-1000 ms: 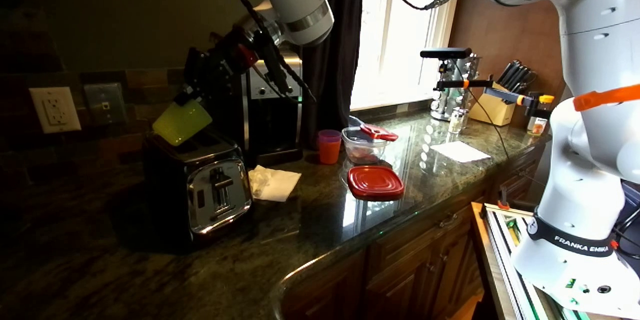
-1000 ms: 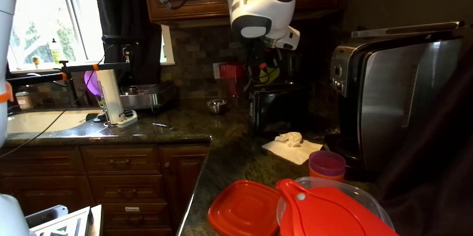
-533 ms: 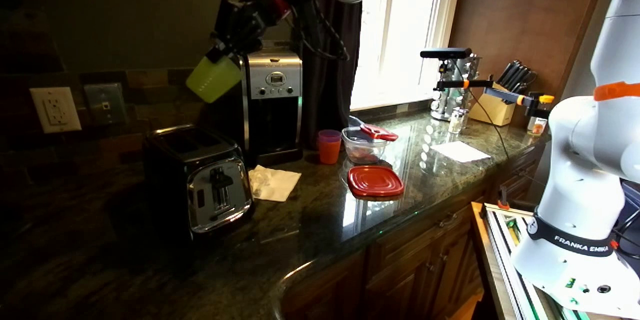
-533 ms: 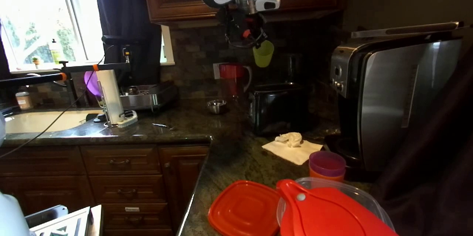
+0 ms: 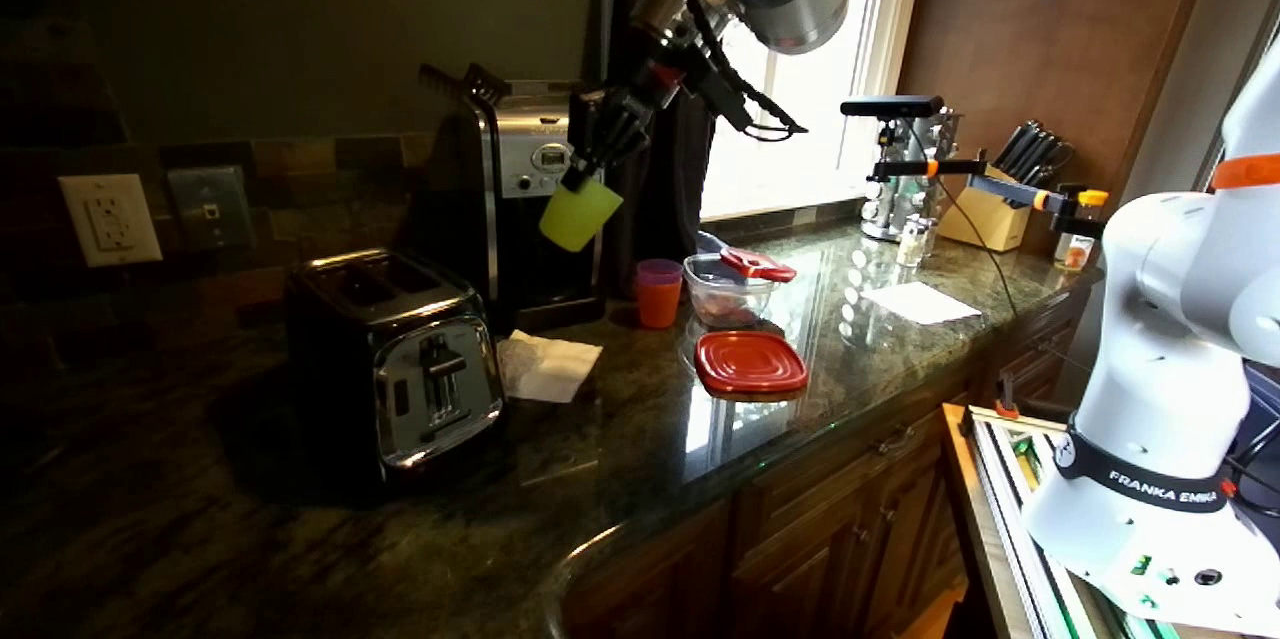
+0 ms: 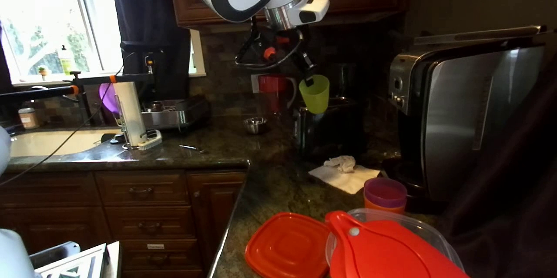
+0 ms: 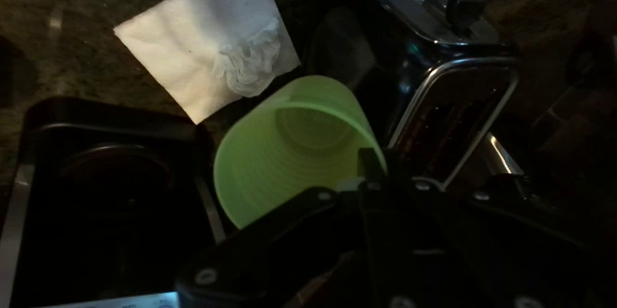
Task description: Stack the yellow cup with the orange cup
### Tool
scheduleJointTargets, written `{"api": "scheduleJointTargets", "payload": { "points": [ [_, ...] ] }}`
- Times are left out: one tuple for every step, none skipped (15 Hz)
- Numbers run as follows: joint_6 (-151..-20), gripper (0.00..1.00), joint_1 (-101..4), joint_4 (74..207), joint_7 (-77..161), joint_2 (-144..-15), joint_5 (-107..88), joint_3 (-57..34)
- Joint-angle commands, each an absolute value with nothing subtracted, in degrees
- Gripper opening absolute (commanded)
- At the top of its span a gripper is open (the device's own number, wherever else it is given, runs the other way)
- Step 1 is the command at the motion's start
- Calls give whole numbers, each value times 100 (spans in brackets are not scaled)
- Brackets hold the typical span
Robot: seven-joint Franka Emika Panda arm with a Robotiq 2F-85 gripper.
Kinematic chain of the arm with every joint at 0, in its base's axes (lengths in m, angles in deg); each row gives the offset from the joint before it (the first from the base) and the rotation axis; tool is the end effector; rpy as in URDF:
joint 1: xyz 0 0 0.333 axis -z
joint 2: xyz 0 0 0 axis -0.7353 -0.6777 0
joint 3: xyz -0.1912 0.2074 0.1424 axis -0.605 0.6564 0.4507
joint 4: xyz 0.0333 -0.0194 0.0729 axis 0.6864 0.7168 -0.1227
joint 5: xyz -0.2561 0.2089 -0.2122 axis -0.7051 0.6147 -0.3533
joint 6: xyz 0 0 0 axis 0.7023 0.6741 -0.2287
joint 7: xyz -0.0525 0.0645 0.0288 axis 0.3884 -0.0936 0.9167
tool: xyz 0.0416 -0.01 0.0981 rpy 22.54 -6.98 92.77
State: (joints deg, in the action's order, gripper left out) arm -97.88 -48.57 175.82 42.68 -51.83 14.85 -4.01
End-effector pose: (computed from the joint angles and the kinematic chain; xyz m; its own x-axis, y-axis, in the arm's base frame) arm 0.5267 0.0433 0.5121 0.8490 -0.3124 0.4261 -0.1603 -0.9208 -0.3556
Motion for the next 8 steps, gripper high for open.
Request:
{"api": "scheduleJointTargets", "payload": {
  "points": [
    [-9785, 1, -4877, 17525, 4440, -5271, 1110, -447],
    [-9665, 1, -4685, 17444, 4724, -5383, 589, -432],
    [-9431, 1, -4544, 17378, 4956, -5435, 132, -449],
    [-9350, 1, -4405, 17353, 5171, -5463, -344, -477],
    [-9173, 1, -4289, 17304, 5310, -5484, -722, -548],
    [-8910, 1, -4189, 17222, 5435, -5514, -1075, -613],
    [-8627, 1, -4115, 17108, 5536, -5568, -1388, -662],
    [-8282, 1, -4068, 16997, 5594, -5610, -1622, -707]
  ]
}}
